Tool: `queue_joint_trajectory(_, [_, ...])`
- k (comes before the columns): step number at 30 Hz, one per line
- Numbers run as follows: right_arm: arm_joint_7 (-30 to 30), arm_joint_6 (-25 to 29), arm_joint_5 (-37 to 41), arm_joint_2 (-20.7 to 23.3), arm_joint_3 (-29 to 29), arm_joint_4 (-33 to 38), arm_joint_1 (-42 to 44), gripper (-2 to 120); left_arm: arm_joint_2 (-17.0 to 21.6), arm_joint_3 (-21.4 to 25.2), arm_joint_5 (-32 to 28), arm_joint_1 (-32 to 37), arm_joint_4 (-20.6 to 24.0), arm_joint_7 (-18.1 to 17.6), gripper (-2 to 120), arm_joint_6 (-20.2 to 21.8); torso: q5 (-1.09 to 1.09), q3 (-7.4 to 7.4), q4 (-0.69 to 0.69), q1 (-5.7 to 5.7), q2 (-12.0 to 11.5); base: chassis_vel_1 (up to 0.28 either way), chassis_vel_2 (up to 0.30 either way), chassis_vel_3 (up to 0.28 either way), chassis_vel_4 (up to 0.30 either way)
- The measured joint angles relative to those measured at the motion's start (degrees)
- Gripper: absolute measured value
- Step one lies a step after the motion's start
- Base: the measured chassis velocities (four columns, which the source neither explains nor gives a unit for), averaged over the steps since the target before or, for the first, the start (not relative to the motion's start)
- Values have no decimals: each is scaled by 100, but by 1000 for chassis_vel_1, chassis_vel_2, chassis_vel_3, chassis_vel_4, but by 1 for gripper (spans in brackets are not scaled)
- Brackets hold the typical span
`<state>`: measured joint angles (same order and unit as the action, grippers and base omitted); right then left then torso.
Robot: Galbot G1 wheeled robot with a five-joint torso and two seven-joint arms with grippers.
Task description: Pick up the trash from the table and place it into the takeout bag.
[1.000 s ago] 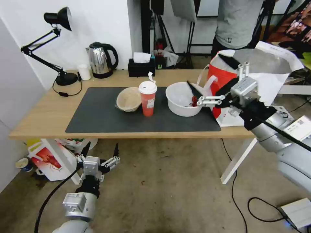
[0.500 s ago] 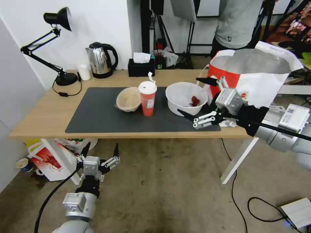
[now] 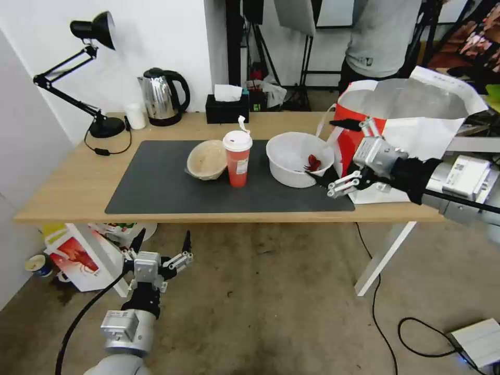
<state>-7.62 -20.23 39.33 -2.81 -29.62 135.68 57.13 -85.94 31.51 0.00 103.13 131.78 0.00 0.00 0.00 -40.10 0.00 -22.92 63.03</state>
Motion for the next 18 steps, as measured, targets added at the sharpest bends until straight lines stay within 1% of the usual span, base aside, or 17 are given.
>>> queue_joint_trajectory(1, [-151, -37, -26, 24, -44, -47, -6, 100, 0, 0, 0, 0, 0, 0, 100, 0, 1, 0, 0, 0, 0, 0, 0, 0, 0])
queue_joint_trajectory(2, [-151, -37, -26, 24, -44, -47, -6, 100, 0, 0, 0, 0, 0, 0, 100, 0, 1, 0, 0, 0, 0, 0, 0, 0, 0])
queue_joint_trajectory(4, [-532, -59, -25, 69, -129, -148, -23, 100, 0, 0, 0, 0, 0, 0, 100, 0, 0, 0, 0, 0, 0, 0, 0, 0, 0])
queue_joint_trajectory(6, [-683, -59, 19, 108, -154, -197, -29, 100, 0, 0, 0, 0, 0, 0, 100, 0, 0, 0, 0, 0, 0, 0, 0, 0, 0])
queue_joint_trajectory(8, [-683, -59, 19, 108, -154, -197, -29, 100, 0, 0, 0, 0, 0, 0, 100, 0, 0, 0, 0, 0, 0, 0, 0, 0, 0])
queue_joint_trajectory(9, [-766, 111, 75, 220, -157, -272, -12, 100, 0, 0, 0, 0, 0, 0, 100, 0, 1, 0, 0, 0, 0, 0, 0, 0, 0])
queue_joint_trajectory(10, [-775, 152, 81, 270, -157, -286, -7, 100, 0, 0, 0, 0, 0, 0, 100, 0, 0, 0, 0, 0, 0, 0, 0, 0, 0])
queue_joint_trajectory(13, [-800, 190, 156, 420, -165, -294, 5, 100, 0, 0, 0, 0, 0, 0, 100, 0, 1, 0, 0, 0, 0, 0, 0, 0, 0])
queue_joint_trajectory(16, [-1002, 197, 530, 739, -335, -288, 88, 100, 0, 0, 0, 0, 0, 0, 100, 0, 0, 0, 0, 0, 0, 0, 0, 0, 0])
queue_joint_trajectory(17, [-1002, 197, 530, 739, -335, -288, 88, 100, 0, 0, 0, 0, 0, 0, 100, 0, 0, 0, 0, 0, 0, 0, 0, 0, 0])
queue_joint_trajectory(18, [-1114, 191, 704, 850, -406, -285, 111, 100, 0, 0, 0, 0, 0, 0, 100, 0, -1, 0, 0, 0, 0, 0, 0, 0, 0])
